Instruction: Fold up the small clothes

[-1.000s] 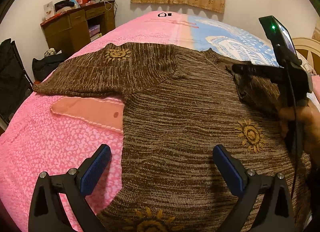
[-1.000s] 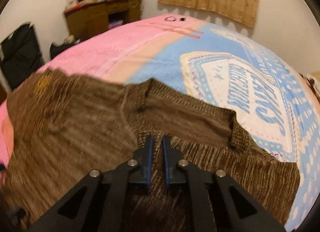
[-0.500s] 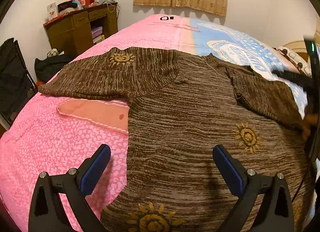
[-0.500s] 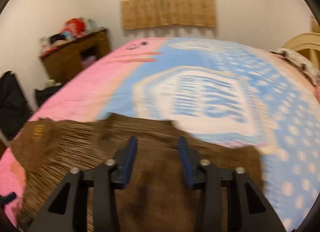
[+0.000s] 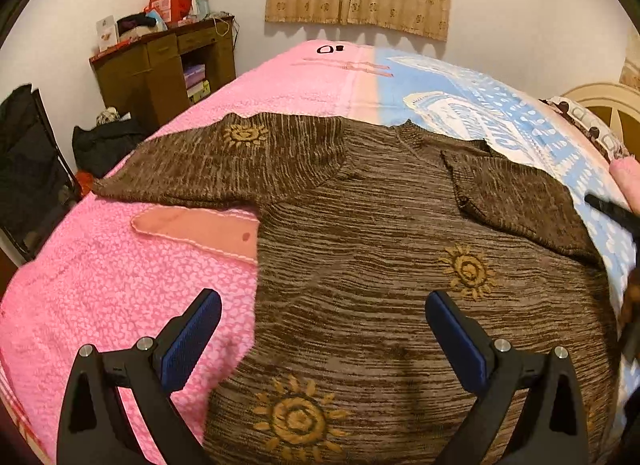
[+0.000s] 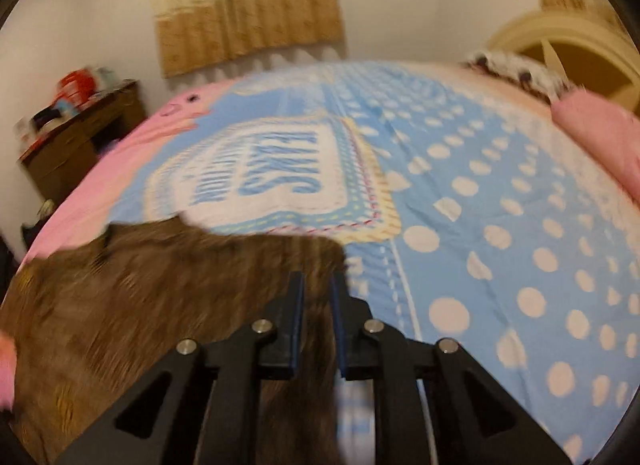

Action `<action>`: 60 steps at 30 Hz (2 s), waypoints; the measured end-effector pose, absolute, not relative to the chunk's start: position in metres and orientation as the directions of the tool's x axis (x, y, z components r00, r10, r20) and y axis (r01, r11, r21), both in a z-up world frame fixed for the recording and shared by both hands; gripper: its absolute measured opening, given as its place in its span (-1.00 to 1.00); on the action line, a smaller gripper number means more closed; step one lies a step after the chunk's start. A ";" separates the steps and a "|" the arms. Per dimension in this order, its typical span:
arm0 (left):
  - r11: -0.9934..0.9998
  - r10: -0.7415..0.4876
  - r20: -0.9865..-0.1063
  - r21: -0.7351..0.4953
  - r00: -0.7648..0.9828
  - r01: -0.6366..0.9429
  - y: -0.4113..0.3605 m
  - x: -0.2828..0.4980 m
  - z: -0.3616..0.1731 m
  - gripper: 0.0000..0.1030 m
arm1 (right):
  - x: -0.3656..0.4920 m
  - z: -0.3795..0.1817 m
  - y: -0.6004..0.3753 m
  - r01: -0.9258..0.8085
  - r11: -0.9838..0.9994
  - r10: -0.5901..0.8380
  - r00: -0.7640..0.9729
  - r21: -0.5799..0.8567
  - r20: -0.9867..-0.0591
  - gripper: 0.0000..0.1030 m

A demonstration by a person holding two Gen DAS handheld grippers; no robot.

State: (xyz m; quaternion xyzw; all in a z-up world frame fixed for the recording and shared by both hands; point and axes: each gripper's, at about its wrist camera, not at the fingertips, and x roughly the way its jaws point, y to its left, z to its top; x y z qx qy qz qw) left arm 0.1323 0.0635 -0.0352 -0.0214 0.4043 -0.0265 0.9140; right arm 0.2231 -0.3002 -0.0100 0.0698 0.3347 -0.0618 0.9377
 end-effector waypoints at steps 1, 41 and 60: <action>0.996 -0.083 -0.742 -0.078 0.666 0.037 0.062 0.132 -0.035 0.98 | 0.211 -0.009 -0.296 0.125 0.987 -0.036 0.773 0.098 -0.633 -0.65; 0.998 -0.059 -0.754 -0.022 0.654 0.065 0.044 0.146 -0.046 0.98 | 0.292 -0.060 -0.353 0.208 0.972 -0.056 0.656 0.109 -0.753 -0.87; 0.850 0.068 -0.708 -0.329 0.703 -0.412 0.261 0.155 -0.031 0.98 | 0.211 -0.052 -0.238 0.017 0.999 -0.031 0.707 -0.028 -0.707 0.54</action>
